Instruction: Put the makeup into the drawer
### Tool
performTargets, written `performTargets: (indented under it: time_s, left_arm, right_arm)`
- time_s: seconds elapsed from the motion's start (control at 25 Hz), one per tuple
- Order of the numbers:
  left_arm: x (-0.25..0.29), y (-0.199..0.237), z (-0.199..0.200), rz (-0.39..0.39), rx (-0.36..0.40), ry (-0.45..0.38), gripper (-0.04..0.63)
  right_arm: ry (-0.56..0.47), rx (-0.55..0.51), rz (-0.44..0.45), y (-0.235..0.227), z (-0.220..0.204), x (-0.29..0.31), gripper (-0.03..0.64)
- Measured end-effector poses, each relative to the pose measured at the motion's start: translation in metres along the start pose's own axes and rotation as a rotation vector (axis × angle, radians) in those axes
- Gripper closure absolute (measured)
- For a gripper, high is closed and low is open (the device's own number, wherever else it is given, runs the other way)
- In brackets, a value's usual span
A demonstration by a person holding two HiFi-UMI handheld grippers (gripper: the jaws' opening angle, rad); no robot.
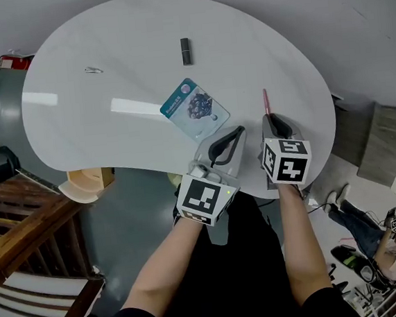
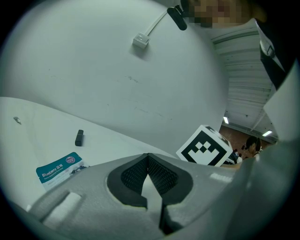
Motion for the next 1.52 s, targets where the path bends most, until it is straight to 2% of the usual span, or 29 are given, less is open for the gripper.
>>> performTargets:
  time_s: [0.28, 0.6, 1.08, 1.52]
  left_arm:
    - [-0.008, 0.000, 0.004, 0.013, -0.007, -0.014, 0.586]
    - [-0.042, 0.004, 0.004, 0.054, -0.060, -0.046, 0.586]
    - [-0.126, 0.026, 0.008, 0.151, -0.096, -0.103, 0.586]
    - [-0.191, 0.059, 0.012, 0.229, -0.111, -0.156, 0.586]
  right_arm:
    - [0.000, -0.011, 0.016, 0.002, 0.004, -0.005, 0.563]
    - [-0.066, -0.016, 0.109, 0.032, 0.014, -0.032, 0.563]
    - [-0.173, -0.094, 0.249, 0.125, 0.025, -0.081, 0.563]
    - [-0.220, -0.193, 0.301, 0.205, 0.042, -0.105, 0.563]
Point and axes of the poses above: the fingertips, and each gripper's own axes: x forward along the fingers, y to its left, z out of its top, the point moved 8 cm from there along -x, backward along the fingers, and after that the axes turned 12 degrees about y, right-handed, at the moved point
